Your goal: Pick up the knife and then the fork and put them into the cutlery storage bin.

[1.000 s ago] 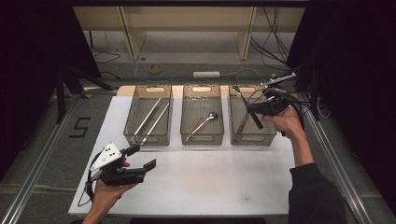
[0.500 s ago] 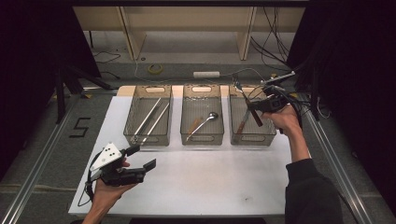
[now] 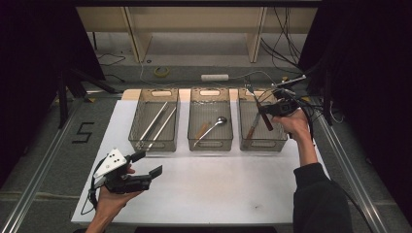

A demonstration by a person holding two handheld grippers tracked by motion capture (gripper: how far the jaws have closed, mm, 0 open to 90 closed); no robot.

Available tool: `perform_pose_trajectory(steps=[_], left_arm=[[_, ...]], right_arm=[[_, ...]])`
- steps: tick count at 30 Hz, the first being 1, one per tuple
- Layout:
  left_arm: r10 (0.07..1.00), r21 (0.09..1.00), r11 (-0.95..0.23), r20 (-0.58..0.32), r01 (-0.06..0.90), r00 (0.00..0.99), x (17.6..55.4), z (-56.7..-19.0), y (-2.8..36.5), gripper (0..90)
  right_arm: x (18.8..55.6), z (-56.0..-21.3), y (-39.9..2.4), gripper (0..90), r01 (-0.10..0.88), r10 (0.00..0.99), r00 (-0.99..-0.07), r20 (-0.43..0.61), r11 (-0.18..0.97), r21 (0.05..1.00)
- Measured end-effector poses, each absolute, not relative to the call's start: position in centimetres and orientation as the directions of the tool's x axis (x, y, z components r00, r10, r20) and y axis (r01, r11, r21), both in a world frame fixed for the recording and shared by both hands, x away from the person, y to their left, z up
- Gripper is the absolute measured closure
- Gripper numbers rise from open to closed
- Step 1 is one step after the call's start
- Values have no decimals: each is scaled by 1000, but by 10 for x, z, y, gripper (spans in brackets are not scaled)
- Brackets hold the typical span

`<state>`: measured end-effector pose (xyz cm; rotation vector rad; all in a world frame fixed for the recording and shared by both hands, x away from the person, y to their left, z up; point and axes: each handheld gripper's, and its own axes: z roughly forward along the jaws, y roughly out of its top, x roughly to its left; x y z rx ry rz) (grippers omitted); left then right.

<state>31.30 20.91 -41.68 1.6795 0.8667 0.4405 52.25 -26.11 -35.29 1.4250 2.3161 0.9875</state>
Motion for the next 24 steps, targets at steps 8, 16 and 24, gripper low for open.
perform_pose_trajectory(steps=[8,16,24], left_arm=[[738,945,-91,-148,314,659,313,-417,209,155],[737,945,-91,-148,314,660,313,-417,209,155],[738,945,-90,-149,314,659,313,-417,209,155]], right_arm=[[525,-359,-260,774,699,868,-478,135,282,657],[527,-370,-262,774,717,880,-455,137,270,643],[527,-383,-265,774,734,892,-430,141,254,630]])
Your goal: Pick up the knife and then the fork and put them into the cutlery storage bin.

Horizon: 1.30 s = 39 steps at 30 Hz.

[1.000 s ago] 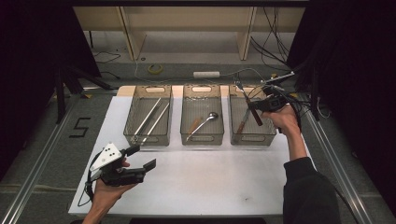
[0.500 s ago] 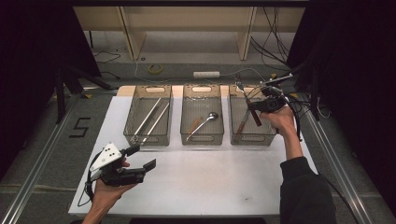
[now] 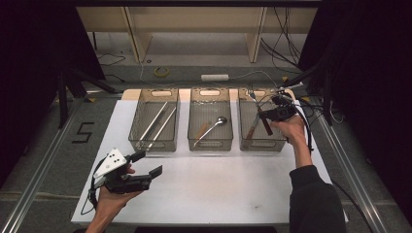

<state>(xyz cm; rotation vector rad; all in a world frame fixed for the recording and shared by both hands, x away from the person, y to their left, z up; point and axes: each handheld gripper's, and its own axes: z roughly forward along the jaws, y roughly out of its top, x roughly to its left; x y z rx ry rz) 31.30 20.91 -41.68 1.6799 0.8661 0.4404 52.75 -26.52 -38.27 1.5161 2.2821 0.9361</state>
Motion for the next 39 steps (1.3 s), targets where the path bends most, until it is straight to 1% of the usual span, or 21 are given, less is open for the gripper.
perform_pose_trajectory(steps=[14,25,27,29,31,37,39], left_arm=[[737,945,-92,-147,313,660,313,-417,208,155],[736,945,-92,-148,314,661,313,-417,209,155],[736,944,-92,-149,316,661,313,-417,209,155],[736,945,-91,-149,314,660,313,-417,209,155],[736,945,-91,-150,315,660,313,-417,209,155],[736,944,-93,-148,316,661,313,-417,209,155],[736,944,-93,-149,316,661,313,-417,209,156]], right_arm=[[529,-401,-259,773,765,906,-408,114,271,585],[529,-408,-255,770,768,899,-423,115,288,572],[530,-409,-254,757,776,895,-430,119,299,555],[531,-410,-253,688,779,896,-427,123,296,553],[530,-409,-254,662,782,895,-425,136,288,553],[528,-402,-255,627,763,883,-448,141,295,575],[527,-401,-256,597,759,879,-454,145,296,580]])
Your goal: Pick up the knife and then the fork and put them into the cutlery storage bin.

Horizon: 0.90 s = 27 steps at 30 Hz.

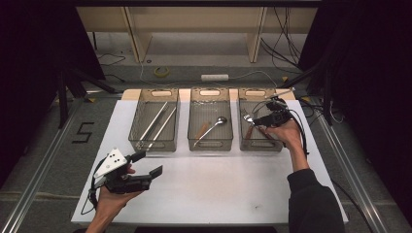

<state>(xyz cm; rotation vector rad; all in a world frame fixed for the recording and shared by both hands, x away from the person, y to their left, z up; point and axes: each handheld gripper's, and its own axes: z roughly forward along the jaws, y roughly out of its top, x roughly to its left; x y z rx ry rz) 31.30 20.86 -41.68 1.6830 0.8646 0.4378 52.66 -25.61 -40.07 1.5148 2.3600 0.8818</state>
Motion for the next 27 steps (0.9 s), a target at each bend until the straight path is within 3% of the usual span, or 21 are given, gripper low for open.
perform_pose_trajectory(steps=[14,27], left_arm=[[735,943,-92,-152,320,660,313,-417,208,155],[734,943,-91,-155,321,661,313,-417,208,155]], right_arm=[[507,-384,-249,414,686,843,-512,164,286,669],[468,-375,-229,357,574,786,-599,153,289,766]])
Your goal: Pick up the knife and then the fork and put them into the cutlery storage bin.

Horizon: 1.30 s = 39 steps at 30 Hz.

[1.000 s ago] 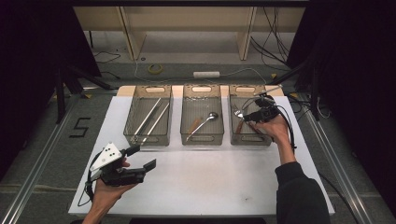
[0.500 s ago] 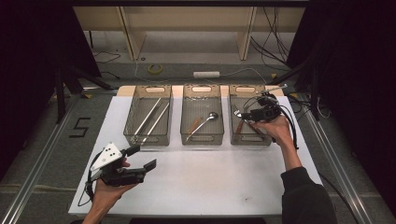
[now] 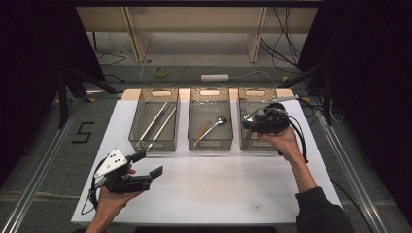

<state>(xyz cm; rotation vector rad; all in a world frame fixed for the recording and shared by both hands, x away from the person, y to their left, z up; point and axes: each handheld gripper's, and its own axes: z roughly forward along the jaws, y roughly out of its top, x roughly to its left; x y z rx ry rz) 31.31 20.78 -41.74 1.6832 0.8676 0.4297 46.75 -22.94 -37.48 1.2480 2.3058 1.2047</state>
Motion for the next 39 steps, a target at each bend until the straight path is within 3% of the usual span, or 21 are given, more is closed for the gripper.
perform_pose_trajectory(steps=[22,39], left_arm=[[728,940,-88,-164,329,665,313,-417,208,155],[722,939,-85,-172,332,671,313,-417,208,155]], right_arm=[[397,-378,-211,284,417,685,-718,123,282,864],[366,-392,-219,272,378,653,-745,133,251,891]])
